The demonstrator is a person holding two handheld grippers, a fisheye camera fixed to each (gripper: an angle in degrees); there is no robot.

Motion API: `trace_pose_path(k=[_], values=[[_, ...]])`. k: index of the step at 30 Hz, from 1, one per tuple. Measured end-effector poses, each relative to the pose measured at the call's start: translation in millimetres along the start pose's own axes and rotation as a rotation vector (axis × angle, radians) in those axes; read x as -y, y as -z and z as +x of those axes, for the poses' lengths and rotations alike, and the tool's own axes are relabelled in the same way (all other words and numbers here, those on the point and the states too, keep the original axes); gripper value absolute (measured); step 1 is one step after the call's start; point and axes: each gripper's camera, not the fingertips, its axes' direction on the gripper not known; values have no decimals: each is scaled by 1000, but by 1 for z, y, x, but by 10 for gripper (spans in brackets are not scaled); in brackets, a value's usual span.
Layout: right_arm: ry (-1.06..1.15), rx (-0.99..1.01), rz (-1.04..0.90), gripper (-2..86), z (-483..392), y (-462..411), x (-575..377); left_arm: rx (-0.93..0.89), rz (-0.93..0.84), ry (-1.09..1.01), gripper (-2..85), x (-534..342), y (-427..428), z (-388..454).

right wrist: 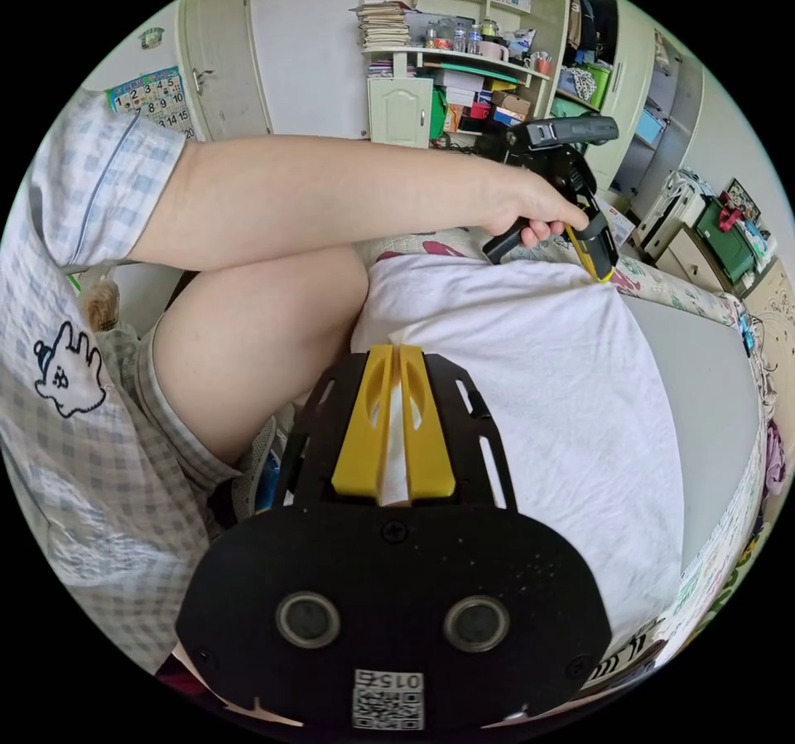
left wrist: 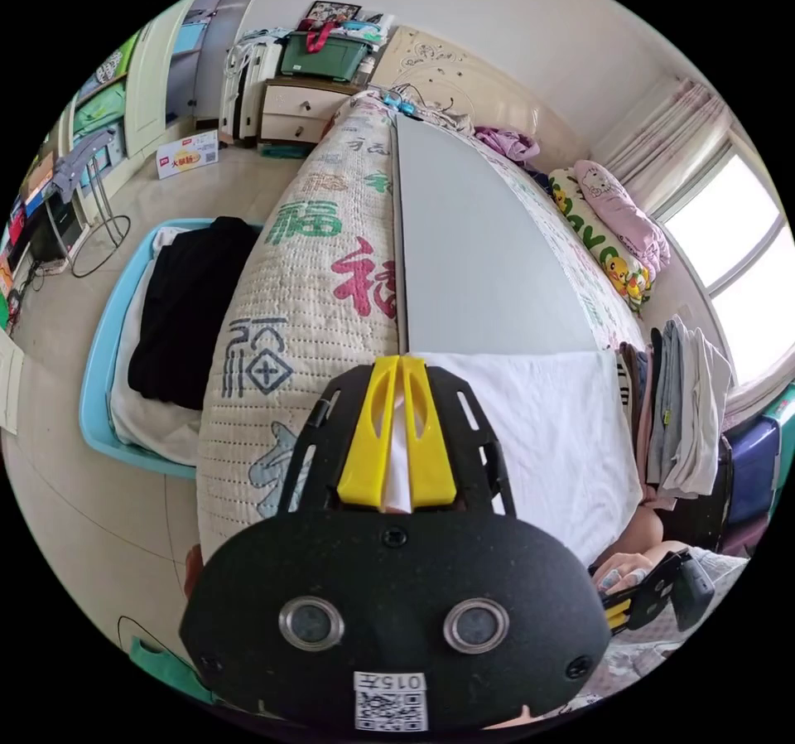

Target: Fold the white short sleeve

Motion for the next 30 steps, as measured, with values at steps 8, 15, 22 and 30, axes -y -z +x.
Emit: trace_pose_path(k=[8,15,22,30], values=[[15,20,-19,-7,6,15,-3,68,114,-1,-8,-9,5,24],[-13,15,-41,0,14,23,-4,113,21,12,-8,-12,-19,37],[-46,60,9,41,21,61,-21,169,23,-47,3,-19,-15,62],[-172,-31,212,46,47,171,-98,238,197,-141,29,-48,38,106]])
